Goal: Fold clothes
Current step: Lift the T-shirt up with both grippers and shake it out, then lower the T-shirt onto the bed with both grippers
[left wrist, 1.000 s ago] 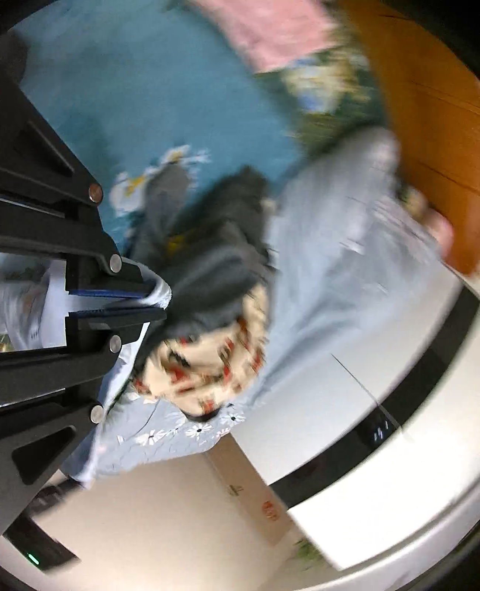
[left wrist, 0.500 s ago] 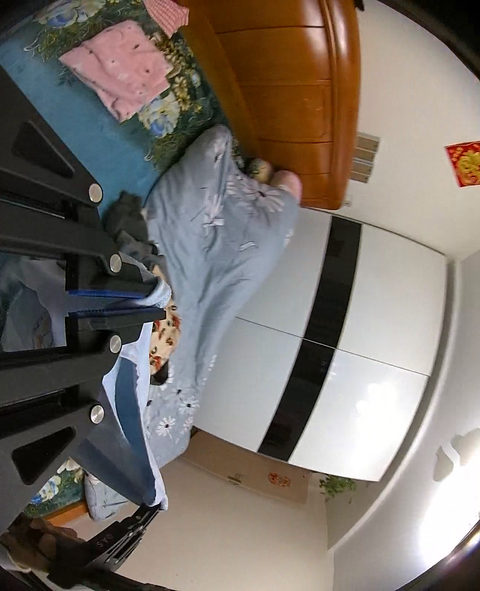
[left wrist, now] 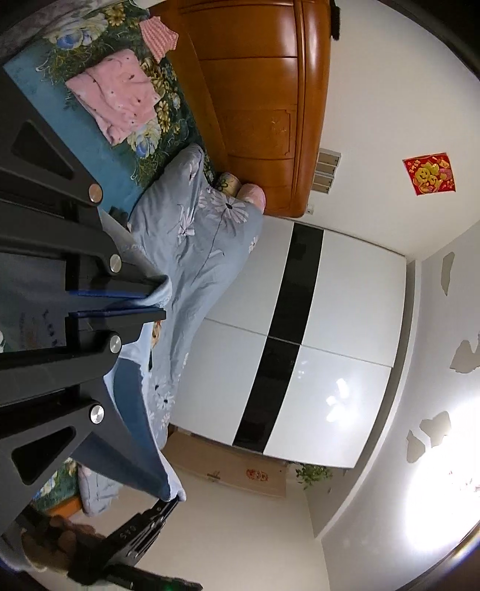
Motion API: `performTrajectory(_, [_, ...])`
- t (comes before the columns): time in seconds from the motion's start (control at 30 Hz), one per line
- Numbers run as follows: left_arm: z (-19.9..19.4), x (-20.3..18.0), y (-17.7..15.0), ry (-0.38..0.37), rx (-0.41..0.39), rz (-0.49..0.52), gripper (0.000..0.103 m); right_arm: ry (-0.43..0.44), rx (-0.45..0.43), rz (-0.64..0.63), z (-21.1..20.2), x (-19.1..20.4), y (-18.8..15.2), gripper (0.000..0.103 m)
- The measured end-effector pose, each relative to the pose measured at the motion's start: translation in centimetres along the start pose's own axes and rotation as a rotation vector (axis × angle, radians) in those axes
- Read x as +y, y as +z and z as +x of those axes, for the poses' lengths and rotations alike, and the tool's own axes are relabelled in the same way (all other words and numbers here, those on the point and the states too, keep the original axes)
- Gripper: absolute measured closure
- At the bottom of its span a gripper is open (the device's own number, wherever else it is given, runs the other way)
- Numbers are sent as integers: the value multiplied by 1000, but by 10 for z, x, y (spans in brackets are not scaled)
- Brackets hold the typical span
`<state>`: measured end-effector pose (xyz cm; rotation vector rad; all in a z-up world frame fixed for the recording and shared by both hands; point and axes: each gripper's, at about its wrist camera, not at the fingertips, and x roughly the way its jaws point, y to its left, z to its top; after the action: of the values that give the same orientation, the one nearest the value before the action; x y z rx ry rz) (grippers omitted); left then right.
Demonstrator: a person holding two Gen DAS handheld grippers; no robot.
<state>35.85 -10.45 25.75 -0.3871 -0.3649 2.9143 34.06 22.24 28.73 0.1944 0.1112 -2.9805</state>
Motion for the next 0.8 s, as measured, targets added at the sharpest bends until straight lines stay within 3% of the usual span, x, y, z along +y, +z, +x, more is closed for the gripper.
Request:
performTrajectory(0.1, [5,-5,13,5,3,4,97,2,25,-27,19,-2,3,100])
performTrajectory(0.23, [59,-4,9,69,95,16,97,8,96,-57,63,-8,0,100])
performTrajectory(0.3, [105,6,-5,78,188,-10,97,11,135,-72,86,-10,-3,100])
performTrajectory(0.43, [186,26,-48,128,347,-17,97,23,338,-46,170,-22,-58,100])
performTrajectory(0.57, [261,47,-112,186,557,-47,97,37,534,-18,246,-27,-129,100])
performTrajectory(0.8, [338,85,-202,227,799,-157,98,82,814,100,305,-37,-244,100])
